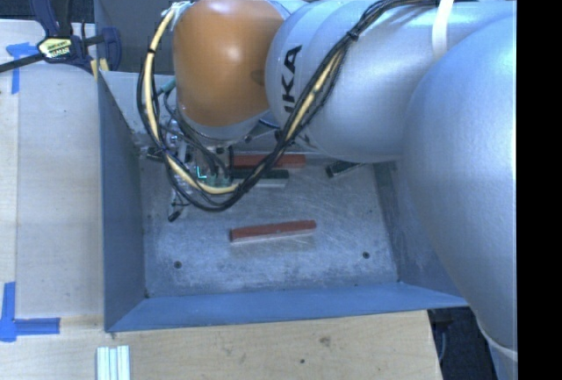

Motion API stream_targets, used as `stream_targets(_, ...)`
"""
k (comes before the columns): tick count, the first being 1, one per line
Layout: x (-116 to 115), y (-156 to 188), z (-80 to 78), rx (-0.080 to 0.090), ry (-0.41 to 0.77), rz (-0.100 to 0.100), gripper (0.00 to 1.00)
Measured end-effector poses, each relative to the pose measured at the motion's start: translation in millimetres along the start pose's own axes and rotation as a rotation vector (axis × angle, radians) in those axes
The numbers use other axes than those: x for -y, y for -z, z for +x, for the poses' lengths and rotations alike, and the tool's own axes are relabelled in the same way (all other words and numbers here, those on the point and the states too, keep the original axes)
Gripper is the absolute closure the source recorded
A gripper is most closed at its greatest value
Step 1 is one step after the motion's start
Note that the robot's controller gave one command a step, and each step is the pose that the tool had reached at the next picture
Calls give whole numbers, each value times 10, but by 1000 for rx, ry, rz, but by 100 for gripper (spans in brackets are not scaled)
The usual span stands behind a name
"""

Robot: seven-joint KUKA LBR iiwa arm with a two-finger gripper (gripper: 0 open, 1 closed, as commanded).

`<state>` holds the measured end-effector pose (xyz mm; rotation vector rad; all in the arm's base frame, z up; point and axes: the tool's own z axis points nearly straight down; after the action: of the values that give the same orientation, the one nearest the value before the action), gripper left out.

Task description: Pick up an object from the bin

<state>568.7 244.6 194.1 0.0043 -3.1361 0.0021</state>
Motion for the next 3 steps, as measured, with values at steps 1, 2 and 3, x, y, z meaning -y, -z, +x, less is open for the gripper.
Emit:
stream_targets(1, 933, -617, -376, 4, -154, 3, 0)
stream_targets(2, 1028, -1272, -384, 3, -30, 0, 0)
stream_targets(3, 1646, -1175, -120, 6, -117, 1, 0)
